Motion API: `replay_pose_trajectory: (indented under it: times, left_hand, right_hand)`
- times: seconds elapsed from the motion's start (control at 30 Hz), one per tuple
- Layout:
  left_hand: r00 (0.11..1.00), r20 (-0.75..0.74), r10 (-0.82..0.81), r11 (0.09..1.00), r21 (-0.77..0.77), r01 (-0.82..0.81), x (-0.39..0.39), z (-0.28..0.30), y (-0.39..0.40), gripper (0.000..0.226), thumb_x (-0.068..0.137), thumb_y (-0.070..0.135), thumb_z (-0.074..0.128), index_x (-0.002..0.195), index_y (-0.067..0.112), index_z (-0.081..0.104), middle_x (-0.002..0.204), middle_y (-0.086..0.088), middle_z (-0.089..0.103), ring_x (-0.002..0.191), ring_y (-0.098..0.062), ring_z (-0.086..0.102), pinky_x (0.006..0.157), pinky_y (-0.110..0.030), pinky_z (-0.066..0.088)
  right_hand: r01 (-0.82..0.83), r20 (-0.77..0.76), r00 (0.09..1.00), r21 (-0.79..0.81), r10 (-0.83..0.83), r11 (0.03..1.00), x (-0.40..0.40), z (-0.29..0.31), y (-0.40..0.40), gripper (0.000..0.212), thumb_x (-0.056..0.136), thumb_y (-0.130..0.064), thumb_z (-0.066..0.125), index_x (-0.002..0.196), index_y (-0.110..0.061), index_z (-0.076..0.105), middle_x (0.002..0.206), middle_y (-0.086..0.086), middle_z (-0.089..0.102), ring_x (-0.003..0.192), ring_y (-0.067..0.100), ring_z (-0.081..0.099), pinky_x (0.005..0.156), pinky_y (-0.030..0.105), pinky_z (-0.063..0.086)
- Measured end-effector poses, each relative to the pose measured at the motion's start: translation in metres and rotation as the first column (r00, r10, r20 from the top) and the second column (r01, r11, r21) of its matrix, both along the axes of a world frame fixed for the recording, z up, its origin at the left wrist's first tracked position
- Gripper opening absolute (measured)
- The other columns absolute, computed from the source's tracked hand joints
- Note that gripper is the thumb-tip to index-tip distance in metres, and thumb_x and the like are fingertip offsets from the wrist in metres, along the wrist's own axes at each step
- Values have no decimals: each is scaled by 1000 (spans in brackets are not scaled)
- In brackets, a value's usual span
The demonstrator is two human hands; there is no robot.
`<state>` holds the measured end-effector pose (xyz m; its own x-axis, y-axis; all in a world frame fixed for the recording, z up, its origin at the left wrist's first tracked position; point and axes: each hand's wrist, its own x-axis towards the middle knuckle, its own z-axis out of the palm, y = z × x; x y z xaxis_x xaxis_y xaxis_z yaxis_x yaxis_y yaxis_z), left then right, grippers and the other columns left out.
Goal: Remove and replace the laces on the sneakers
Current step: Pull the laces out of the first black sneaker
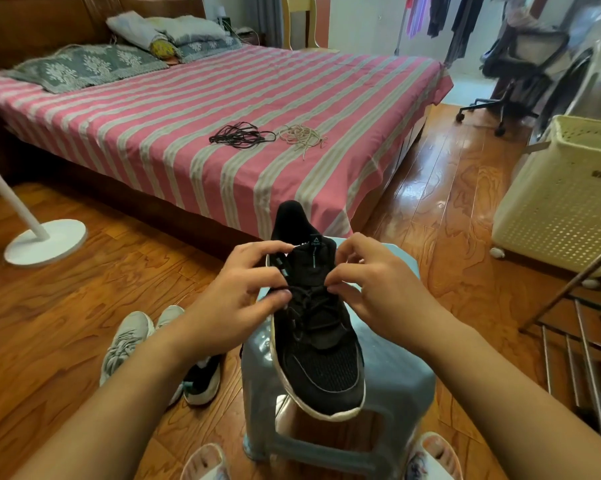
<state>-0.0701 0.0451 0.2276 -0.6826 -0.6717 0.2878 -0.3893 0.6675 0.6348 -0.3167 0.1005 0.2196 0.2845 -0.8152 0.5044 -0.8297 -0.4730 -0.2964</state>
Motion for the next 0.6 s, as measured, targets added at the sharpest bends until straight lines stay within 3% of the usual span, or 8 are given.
replay_pose_trajectory:
  times: [0.1, 0.17, 0.23, 0.37, 0.47, 0.6]
  left_hand:
    - [983, -171, 72, 977, 211, -35, 5, 5, 0, 25, 89, 6, 66, 67, 18, 70, 142, 18, 58, 132, -7, 53, 98, -12, 41]
    - [975, -193, 114, 968, 244, -65, 5, 6, 0, 31, 84, -1, 63, 58, 15, 63, 139, 17, 62, 125, -5, 59, 91, -8, 42]
    - [976, -193, 105, 974, 219, -62, 4, 7, 0, 46, 84, -8, 60, 55, 29, 56, 139, 16, 63, 126, -5, 58, 91, -7, 41]
    - [989, -143, 43, 991, 134, -24, 2, 8, -1, 37, 86, 11, 59, 55, 32, 56, 138, 20, 62, 132, -3, 52, 97, -8, 38]
    - [995, -73, 61, 998, 11, -61, 0, 3, -2, 42, 93, 27, 73, 54, 24, 56, 137, 25, 60, 134, -4, 49, 101, -17, 37]
    - [1000, 26, 1, 999, -50, 1, -2, 0, 0, 41, 89, 19, 77, 58, 31, 53, 148, 22, 47, 143, -10, 36, 110, -22, 28]
  right_hand:
    - [11, 19, 1000, 50, -12, 999, 3, -1, 1, 2, 94, -13, 64, 92, -15, 65, 110, -5, 55, 88, 15, 57, 76, 36, 53]
    - [17, 116, 993, 124, -32, 992, 3, -5, 0, 8, 96, -12, 58, 91, -18, 58, 105, -5, 55, 89, 14, 55, 79, 37, 51]
    - [33, 221, 972, 185, -74, 982, 2, -9, -2, 9, 95, -14, 54, 87, -18, 56, 96, -4, 56, 88, 15, 54, 80, 39, 49]
    - [20, 362, 923, 293, -130, 956, -8, -9, -4, 10, 92, -20, 54, 86, -17, 62, 90, -5, 61, 90, 14, 58, 82, 37, 50]
    - [5, 299, 949, 310, -102, 951, -12, -3, -1, 9, 95, -11, 63, 89, -16, 66, 95, -7, 60, 93, 9, 58, 82, 32, 52]
    - [-2, 239, 969, 255, -61, 967, -11, 0, 3, 6, 95, -14, 64, 92, -19, 66, 100, -9, 55, 95, 11, 58, 81, 32, 54]
